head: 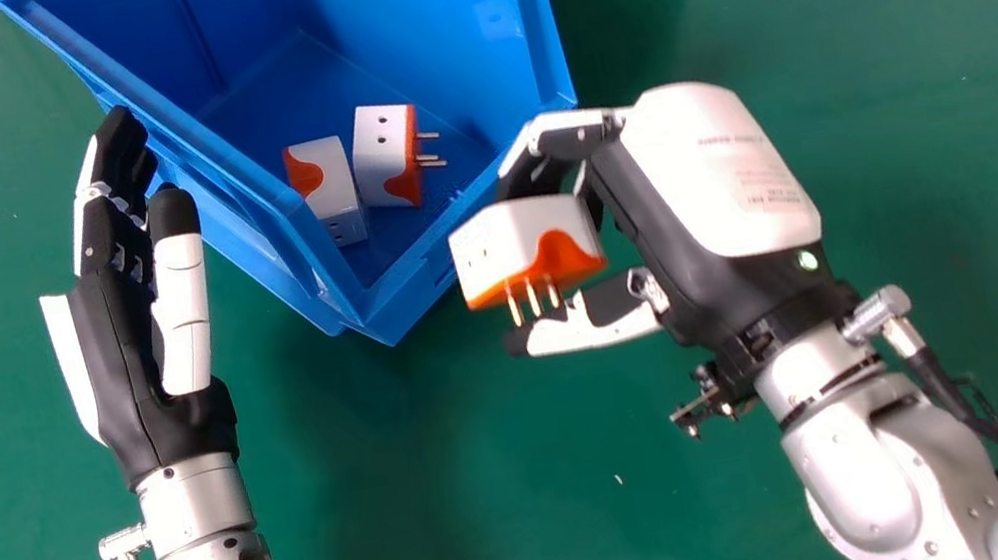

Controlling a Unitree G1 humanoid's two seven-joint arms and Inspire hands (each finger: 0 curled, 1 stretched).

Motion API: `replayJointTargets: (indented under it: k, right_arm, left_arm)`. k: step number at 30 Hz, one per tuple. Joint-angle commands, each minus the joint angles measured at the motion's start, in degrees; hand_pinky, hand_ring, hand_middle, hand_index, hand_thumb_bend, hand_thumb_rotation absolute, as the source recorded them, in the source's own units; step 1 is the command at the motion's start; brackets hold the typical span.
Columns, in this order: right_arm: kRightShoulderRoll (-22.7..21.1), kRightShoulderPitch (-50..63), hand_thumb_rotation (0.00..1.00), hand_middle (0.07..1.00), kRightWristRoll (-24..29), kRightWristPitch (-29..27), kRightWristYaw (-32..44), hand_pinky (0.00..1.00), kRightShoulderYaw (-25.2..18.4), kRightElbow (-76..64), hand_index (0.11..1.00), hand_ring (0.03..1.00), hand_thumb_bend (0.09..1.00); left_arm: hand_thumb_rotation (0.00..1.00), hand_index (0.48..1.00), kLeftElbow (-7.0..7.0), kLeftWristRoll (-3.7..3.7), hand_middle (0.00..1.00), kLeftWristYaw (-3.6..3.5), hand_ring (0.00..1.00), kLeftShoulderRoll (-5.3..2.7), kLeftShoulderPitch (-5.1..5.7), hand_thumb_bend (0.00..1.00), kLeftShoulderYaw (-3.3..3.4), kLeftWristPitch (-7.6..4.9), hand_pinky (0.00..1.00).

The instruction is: Pick all objects and put in blue box

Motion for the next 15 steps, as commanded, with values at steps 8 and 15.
replayJointTargets:
  k: [8, 15]
  right_arm:
    - [2.2, -6.4, 0.00, 0.511, 1.5, -4.8, -8.2, 0.31, -0.8, 5.4, 0.488, 0.411, 0.500]
    - [3.1, -11.7, 0.00, 0.521, 0.4, -6.4, -12.2, 0.30, 0.0, 9.8, 0.498, 0.420, 0.496]
  left_arm:
    - [0.78, 0.862, -0.72, -0.10, 0.91, -0.25, 0.92, -0.21, -1.24, 0.82, -0.17, -1.01, 0.90]
    - [0.78, 0.858, -0.41, -0.17, 0.91, -0.69, 0.92, 0.16, -1.25, 0.81, -0.11, -0.97, 0.89]
